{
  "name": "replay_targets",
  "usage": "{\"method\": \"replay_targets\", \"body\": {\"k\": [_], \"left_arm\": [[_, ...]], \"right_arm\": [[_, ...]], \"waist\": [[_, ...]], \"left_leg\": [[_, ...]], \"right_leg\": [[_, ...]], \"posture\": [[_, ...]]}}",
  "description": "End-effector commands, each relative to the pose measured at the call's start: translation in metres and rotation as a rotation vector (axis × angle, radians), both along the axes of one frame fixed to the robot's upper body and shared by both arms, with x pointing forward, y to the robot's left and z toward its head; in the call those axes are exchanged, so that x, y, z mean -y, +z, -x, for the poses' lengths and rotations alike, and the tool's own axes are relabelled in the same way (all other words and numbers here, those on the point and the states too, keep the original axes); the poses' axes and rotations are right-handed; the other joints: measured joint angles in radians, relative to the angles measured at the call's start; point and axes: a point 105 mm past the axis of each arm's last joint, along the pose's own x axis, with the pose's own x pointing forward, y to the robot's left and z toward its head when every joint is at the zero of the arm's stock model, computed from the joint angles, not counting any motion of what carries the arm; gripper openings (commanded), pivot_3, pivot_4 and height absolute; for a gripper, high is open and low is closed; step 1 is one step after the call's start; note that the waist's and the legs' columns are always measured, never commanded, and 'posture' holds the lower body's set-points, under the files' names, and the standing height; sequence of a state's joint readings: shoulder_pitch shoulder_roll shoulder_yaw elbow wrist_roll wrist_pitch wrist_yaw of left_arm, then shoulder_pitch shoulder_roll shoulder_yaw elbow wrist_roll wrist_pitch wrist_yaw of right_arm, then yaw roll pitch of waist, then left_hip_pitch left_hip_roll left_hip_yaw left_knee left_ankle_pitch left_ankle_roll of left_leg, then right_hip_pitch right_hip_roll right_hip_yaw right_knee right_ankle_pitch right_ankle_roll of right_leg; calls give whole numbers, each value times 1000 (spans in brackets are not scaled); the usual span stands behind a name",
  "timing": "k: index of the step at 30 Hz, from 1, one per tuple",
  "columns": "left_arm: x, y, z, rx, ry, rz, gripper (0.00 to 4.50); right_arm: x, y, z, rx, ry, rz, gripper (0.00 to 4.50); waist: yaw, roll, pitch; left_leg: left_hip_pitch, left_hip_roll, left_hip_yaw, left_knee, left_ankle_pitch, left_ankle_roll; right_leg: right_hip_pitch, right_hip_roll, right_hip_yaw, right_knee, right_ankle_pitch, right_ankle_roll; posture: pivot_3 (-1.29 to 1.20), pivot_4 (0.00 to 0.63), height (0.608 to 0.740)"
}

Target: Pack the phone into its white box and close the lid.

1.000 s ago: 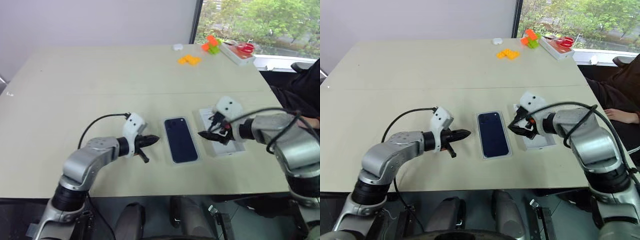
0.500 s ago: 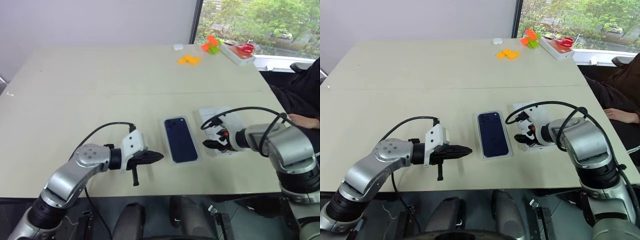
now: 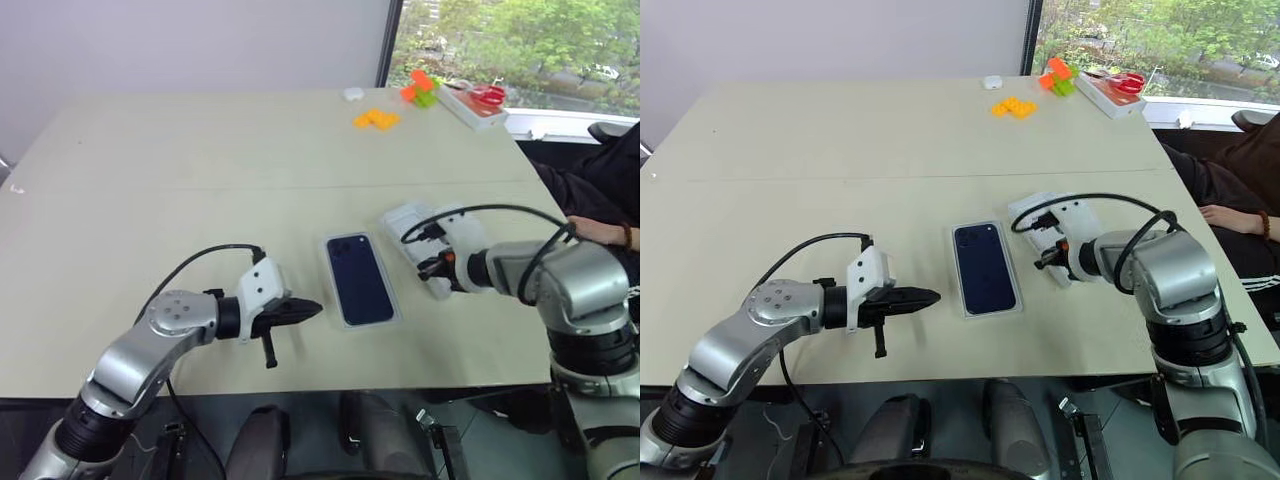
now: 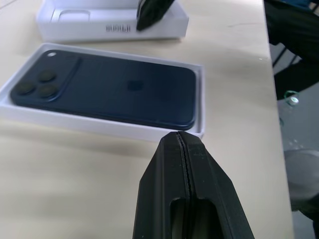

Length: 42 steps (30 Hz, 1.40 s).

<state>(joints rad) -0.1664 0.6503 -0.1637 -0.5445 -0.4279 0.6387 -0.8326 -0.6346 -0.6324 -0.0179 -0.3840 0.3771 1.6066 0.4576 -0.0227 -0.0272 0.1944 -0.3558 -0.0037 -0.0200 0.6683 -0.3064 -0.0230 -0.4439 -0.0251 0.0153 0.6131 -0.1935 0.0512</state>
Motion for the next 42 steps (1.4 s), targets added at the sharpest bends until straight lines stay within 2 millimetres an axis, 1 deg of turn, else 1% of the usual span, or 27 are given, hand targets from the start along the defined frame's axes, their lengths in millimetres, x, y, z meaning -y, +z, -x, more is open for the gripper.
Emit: {"method": "replay_targets", "body": {"k": [1,2,4,5,7,10,12,15,16,18,19,21,23,25,26,27,30,32,33,34,36,38,42], "left_arm": [[-18,11,-13,45,111,49,0],[-27,13,-19,46,164,61,0],[-42,15,-30,56,252,70,0],[-49,16,-34,65,287,71,0],[-62,19,-41,82,343,74,0],[-86,24,-52,115,438,52,0],[-93,25,-55,124,455,41,0],[-99,26,-56,135,472,33,0],[-100,27,-56,137,473,34,0],[-99,27,-56,138,472,37,0],[-98,27,-56,138,470,38,0],[-91,25,-54,136,455,41,0],[-86,23,-53,133,445,45,0],[-83,22,-53,129,442,49,0],[-81,22,-53,124,436,52,0],[-74,20,-53,116,419,62,0],[-58,16,-53,103,378,79,0],[-52,16,-54,99,368,89,0],[-46,15,-55,101,359,95,0],[-43,15,-56,103,354,98,0],[-29,16,-60,85,339,139,0],[-15,18,-59,83,302,156,0],[18,21,-51,65,200,192,0]], "right_arm": [[-26,60,1,227,132,-209,24],[-39,67,9,235,211,-304,24],[-62,73,27,221,357,-440,24],[-73,74,35,213,421,-494,24],[-91,71,46,179,501,-604,24],[-136,58,50,30,521,-909,24],[-150,54,52,-36,504,-997,24],[-167,37,53,-186,419,-1115,24],[-171,34,55,-231,399,-1153,24],[-169,31,54,-332,296,-1222,24],[-167,28,52,-380,239,-1230,24],[-162,9,47,-447,96,-1189,24],[-159,1,46,-461,18,-1161,24],[-159,1,47,-452,1,-1162,24],[-158,3,47,-445,-4,-1165,594],[-155,6,46,-425,-11,-1168,876],[-146,18,41,-351,0,-1163,2416],[-142,24,38,-320,13,-1157,3508],[-134,28,35,-287,32,-1121,3954],[-129,30,33,-266,46,-1094,3954],[-106,37,24,-197,54,-969,3954],[-88,43,15,-161,37,-911,3954],[-65,51,0,-76,4,-826,3954]], "waist": [[1,0,0],[3,0,0],[5,0,0],[5,0,0],[5,0,0],[-1,0,0],[-7,1,0],[-3,1,0],[-1,0,0],[-1,1,0],[-2,2,0],[-7,1,0],[-12,1,0],[-18,1,0],[-20,1,0],[-22,1,0],[-21,1,0],[-21,1,0],[-21,1,0],[-21,1,0],[-16,2,1],[-13,1,0],[-17,1,0]], "left_leg": [[0,0,0,0,0,0],[0,1,-1,0,0,0],[0,2,-2,-1,0,0],[0,3,-3,-1,0,0],[0,3,-4,-1,0,0],[0,4,-3,-1,0,0],[0,5,-3,-1,0,0],[0,4,-3,-1,0,0],[-1,3,-3,-1,0,0],[-2,2,-3,-1,0,0],[-2,2,-3,-1,-1,1],[-4,0,0,-1,-1,2],[-3,0,0,-1,-1,2],[-3,1,0,-1,-1,2],[-3,1,-1,-1,-1,2],[-2,2,-1,-1,-1,2],[-2,3,-1,-1,-1,2],[-2,3,-1,-1,-1,2],[-1,3,-1,-1,-1,2],[-1,3,-1,-1,-1,2],[-1,3,-1,-1,-1,2],[-2,1,0,-1,-1,2],[-3,2,2,-1,-4,7]], "right_leg": [[0,0,0,0,0,1],[0,1,-1,0,1,2],[0,2,-2,0,2,3],[0,3,-3,0,2,3],[0,3,-3,0,2,3],[0,2,-2,1,3,2],[-1,2,-1,1,3,1],[0,-1,-2,1,5,-2],[0,-1,-2,0,5,-3],[0,-3,-2,-1,5,-2],[0,-4,-1,-2,5,-2],[-2,-5,0,-1,4,-1],[-1,-5,0,-2,4,0],[-1,-4,1,-2,2,3],[-1,-4,1,-2,1,4],[-1,-3,1,-1,1,4],[-1,-1,1,-1,1,4],[-1,-1,0,-1,1,4],[-1,-1,1,-1,1,4],[-1,-1,1,-1,1,4],[0,-1,0,-1,0,3],[0,-2,0,-1,0,2],[0,-2,2,-3,0,6]], "posture": [[0,150,740],[0,150,740],[0,150,740],[0,150,740],[0,150,740],[0,150,740],[0,150,740],[0,150,740],[0,150,740],[0,150,740],[0,150,740],[0,150,740],[0,150,740],[0,150,740],[0,150,740],[0,150,740],[0,150,740],[0,150,740],[0,150,740],[0,150,740],[0,150,740],[0,150,740],[0,150,740]]}}
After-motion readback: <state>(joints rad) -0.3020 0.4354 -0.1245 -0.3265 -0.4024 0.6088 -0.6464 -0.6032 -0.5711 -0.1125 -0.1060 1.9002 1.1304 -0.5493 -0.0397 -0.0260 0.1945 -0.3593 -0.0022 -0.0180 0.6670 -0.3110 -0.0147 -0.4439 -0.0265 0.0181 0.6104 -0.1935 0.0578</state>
